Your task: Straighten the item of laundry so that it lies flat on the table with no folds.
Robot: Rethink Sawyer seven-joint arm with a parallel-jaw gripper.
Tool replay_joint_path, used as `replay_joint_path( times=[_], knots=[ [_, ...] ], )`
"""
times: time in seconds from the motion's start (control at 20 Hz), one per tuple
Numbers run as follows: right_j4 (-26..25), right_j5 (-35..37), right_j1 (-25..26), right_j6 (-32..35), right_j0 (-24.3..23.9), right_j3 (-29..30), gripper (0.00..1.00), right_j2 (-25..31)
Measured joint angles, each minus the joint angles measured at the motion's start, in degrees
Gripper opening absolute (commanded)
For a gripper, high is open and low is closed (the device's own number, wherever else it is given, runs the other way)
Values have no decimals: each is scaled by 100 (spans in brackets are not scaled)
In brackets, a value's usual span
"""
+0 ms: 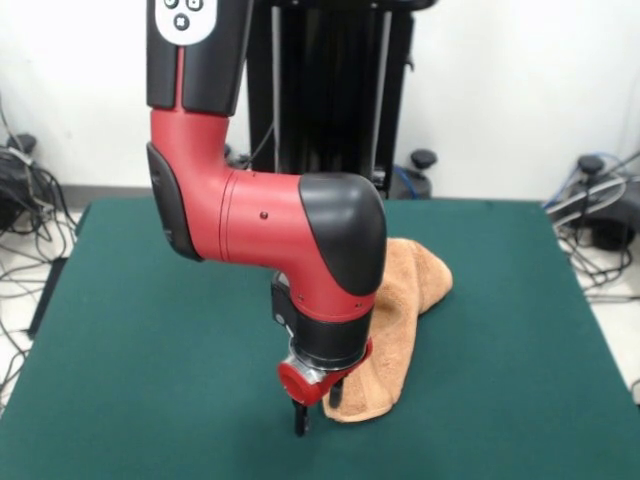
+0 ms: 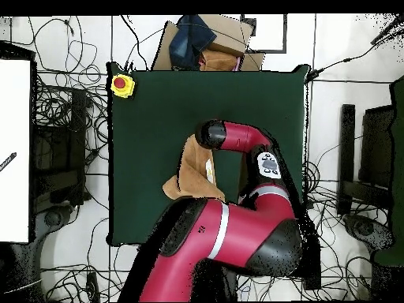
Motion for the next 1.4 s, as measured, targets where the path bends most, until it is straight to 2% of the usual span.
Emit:
replay_joint_path(
  times=[1.4],
  knots=[
    [-4,-88,102,0,27,0,100,-4]
  ],
)
